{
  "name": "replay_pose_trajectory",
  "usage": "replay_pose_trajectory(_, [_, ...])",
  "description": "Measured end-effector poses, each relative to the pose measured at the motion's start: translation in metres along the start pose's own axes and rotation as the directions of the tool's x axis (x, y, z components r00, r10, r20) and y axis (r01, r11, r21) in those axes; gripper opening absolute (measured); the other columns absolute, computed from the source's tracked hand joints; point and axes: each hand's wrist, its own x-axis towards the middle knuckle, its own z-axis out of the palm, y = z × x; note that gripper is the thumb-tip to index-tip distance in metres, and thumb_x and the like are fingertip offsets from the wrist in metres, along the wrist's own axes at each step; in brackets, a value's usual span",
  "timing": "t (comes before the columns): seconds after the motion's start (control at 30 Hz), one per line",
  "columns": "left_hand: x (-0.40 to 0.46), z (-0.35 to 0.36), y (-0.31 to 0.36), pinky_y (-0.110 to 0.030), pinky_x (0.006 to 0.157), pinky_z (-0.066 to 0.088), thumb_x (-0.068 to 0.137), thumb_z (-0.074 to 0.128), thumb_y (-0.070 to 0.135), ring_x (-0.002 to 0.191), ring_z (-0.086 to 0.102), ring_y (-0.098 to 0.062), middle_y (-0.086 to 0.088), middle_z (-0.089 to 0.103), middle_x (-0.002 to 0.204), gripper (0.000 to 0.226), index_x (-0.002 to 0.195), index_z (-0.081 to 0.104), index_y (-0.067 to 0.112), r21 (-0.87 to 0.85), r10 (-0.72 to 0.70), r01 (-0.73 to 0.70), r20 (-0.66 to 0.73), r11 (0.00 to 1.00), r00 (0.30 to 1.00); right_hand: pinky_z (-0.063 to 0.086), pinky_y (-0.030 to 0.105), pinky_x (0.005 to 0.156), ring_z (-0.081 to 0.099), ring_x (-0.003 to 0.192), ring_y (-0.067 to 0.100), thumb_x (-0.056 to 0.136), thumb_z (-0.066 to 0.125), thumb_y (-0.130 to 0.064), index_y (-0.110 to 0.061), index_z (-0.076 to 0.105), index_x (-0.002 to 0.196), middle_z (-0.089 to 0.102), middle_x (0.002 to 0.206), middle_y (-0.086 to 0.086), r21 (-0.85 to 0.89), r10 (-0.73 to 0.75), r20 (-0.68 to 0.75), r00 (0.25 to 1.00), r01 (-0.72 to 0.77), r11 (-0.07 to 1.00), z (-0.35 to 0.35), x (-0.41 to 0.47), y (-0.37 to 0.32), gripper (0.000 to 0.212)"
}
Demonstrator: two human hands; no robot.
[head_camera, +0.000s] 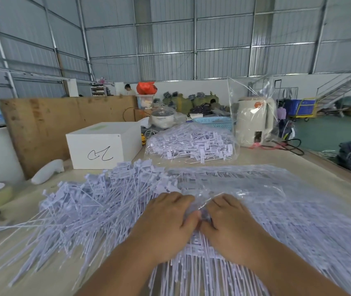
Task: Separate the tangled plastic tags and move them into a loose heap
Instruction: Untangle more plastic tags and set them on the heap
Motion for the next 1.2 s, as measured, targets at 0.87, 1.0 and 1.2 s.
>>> replay_pose_trajectory(0.87, [0.005, -0.003, 0.000, -0.027, 0.091, 0.050, 0.088, 0.049, 0.067, 0.098, 0.063, 0.002, 0.035, 0.066, 0.087, 0.027, 0.084, 0.072, 0.054, -0.809, -0.303, 0.187, 0.012, 0.558, 0.953, 0.040, 0.008, 0.061, 0.047, 0.071, -0.008, 0.090, 0.053, -0.052, -0.031, 0.050, 0.100, 0.046, 0.074, -0.022, 0.151, -0.118, -0.702, 0.702, 0.309, 0.939, -0.081, -0.036, -0.003, 0.024])
replay_pose_trajectory(1.0, [-0.001, -0.012, 0.010, -0.007, 0.080, 0.047, 0.101, 0.037, 0.052, 0.094, 0.064, 0.011, 0.029, 0.071, 0.098, 0.036, 0.095, 0.072, 0.050, -0.855, -0.237, -0.014, -0.159, 0.518, 0.958, 0.047, 0.032, 0.044, 0.050, 0.054, 0.008, 0.087, 0.060, -0.048, -0.017, 0.067, 0.088, 0.062, 0.066, -0.004, 0.020, -0.245, -0.621, 0.745, 0.328, 0.945, -0.091, -0.043, -0.003, 0.031])
replay_pose_trajectory(1.2, [-0.010, -0.033, 0.021, -0.024, 0.062, 0.047, 0.076, 0.044, 0.081, 0.065, 0.061, -0.018, -0.002, 0.065, 0.070, 0.064, 0.088, 0.074, 0.025, -0.915, -0.121, -0.280, -0.325, 0.290, 0.938, 0.041, 0.031, 0.039, 0.050, 0.047, 0.017, 0.087, 0.056, -0.051, -0.017, 0.064, 0.073, 0.052, 0.054, -0.007, -0.067, -0.302, -0.487, 0.819, 0.310, 0.948, -0.094, -0.046, -0.008, 0.037])
